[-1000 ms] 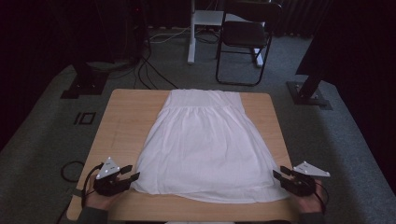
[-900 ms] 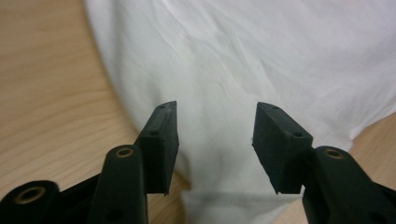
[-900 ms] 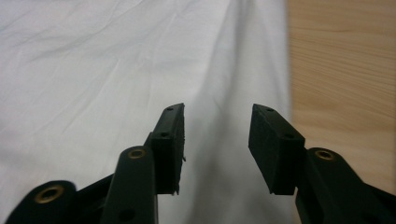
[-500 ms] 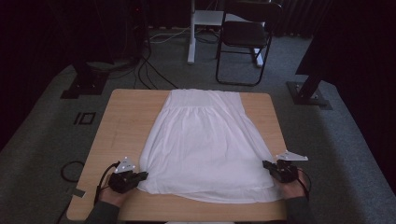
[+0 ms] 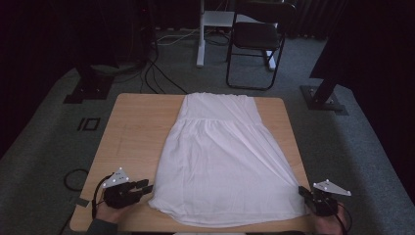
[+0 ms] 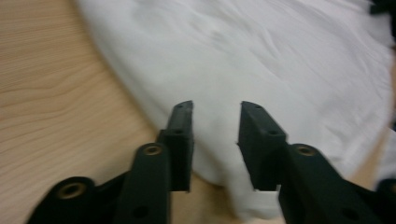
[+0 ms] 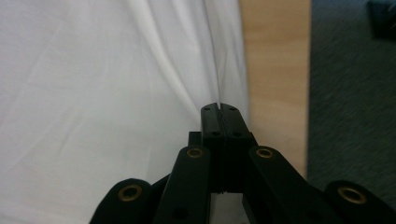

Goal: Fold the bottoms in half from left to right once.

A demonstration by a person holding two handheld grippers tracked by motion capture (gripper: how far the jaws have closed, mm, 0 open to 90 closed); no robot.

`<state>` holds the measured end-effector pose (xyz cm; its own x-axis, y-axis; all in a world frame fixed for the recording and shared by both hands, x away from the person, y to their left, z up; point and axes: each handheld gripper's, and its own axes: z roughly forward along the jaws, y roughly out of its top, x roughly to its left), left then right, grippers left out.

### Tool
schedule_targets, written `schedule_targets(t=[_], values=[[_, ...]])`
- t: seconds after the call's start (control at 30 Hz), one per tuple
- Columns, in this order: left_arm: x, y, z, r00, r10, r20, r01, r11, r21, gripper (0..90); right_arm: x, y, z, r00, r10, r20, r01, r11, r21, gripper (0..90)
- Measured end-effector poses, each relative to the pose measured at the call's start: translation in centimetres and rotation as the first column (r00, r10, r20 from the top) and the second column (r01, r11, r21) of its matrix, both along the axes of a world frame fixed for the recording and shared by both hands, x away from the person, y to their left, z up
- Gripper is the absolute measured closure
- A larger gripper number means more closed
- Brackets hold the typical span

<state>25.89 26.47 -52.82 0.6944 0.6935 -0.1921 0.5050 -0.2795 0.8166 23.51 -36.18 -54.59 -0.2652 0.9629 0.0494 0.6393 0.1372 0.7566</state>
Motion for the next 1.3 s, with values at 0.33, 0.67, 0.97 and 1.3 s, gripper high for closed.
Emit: schedule_targets(t=[0.33, 0.67, 0.97, 1.3], values=[[8.9, -4.6, 0.9, 0.9909, 0.134, 0.006, -0.134, 0.9791, 0.153, 36.9, 0.7, 0.6, -1.8, 0.9981, 0.015, -0.059, -0.017, 0.999, -0.043, 89.8], [15.1, -8.4, -1.4, 0.9682, 0.242, -0.064, -0.220, 0.9434, 0.248, 24.5, 0.7, 0.3, -2.0, 0.9986, 0.028, -0.046, -0.029, 0.999, -0.019, 89.7], [13.5, -8.5, -2.0, 0.9846, 0.167, -0.053, -0.148, 0.9548, 0.258, 86.1, 0.5, 0.3, -2.3, 0.9988, 0.041, -0.028, -0.041, 0.999, -0.002, 89.6], [7.2, -4.2, -2.3, 0.9839, 0.176, -0.029, -0.166, 0.9606, 0.223, 87.2, -1.6, 0.2, -2.5, 0.9914, 0.129, -0.020, -0.128, 0.991, 0.034, 89.7]])
